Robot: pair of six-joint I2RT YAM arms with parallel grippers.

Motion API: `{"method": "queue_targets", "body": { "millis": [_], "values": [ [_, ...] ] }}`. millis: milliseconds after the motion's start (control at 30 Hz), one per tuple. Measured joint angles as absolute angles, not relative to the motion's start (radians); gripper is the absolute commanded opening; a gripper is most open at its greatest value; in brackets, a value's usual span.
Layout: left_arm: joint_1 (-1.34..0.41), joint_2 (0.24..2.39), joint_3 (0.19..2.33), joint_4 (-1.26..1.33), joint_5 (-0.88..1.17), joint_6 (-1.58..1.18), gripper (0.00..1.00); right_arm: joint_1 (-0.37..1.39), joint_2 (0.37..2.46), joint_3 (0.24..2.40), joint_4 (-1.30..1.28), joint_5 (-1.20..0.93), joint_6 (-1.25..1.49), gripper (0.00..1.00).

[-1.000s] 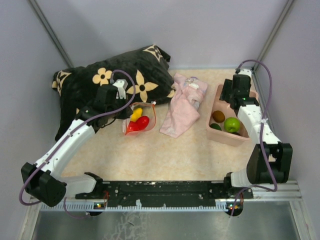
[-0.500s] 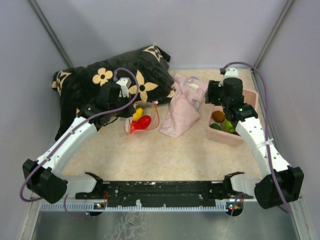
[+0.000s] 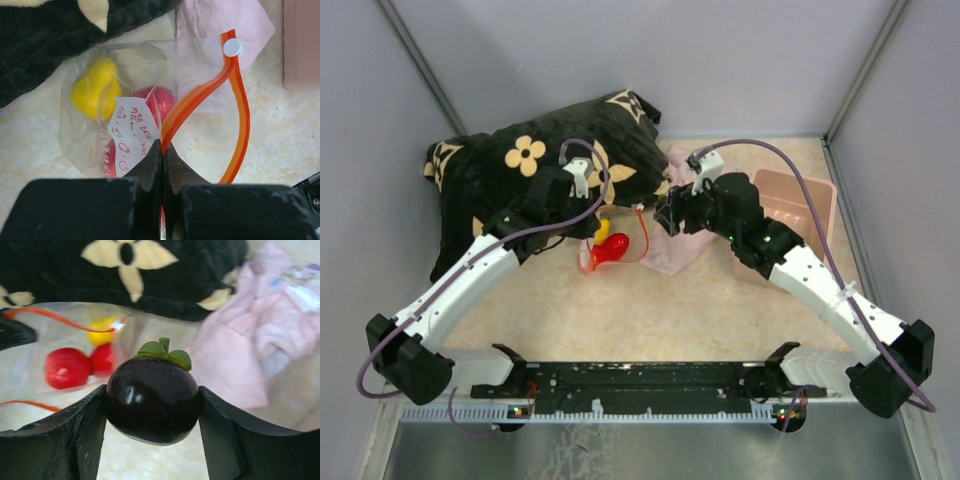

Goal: Place the food in the zip-top bag and seal the zipper
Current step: Place the fake fruit in the zipper food storage bag.

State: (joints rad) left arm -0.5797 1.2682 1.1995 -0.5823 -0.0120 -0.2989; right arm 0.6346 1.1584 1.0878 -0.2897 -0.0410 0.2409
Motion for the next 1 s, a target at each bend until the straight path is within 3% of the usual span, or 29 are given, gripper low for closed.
{"method": "queue_targets", "body": {
  "millis": [333,700,1000],
  "values": [
    [-0.621,1.272,1.216,-0.588,-0.037,-0.313,0.00,0.783,1.222,1.088,-0.139,-0.179,0.283,0.54],
    [-0.685,1.272,1.228,-0.607,-0.066,-0.324,0.00,0.810,1.361,1.084,-0.063,-0.206,0.290,0.59],
    [-0.731,1.272,1.232,-0.613,-0.085,-0.342,0.00,0.810,1.417,0.981,0.004,-0.136,0.291,0.72]
  ]
}}
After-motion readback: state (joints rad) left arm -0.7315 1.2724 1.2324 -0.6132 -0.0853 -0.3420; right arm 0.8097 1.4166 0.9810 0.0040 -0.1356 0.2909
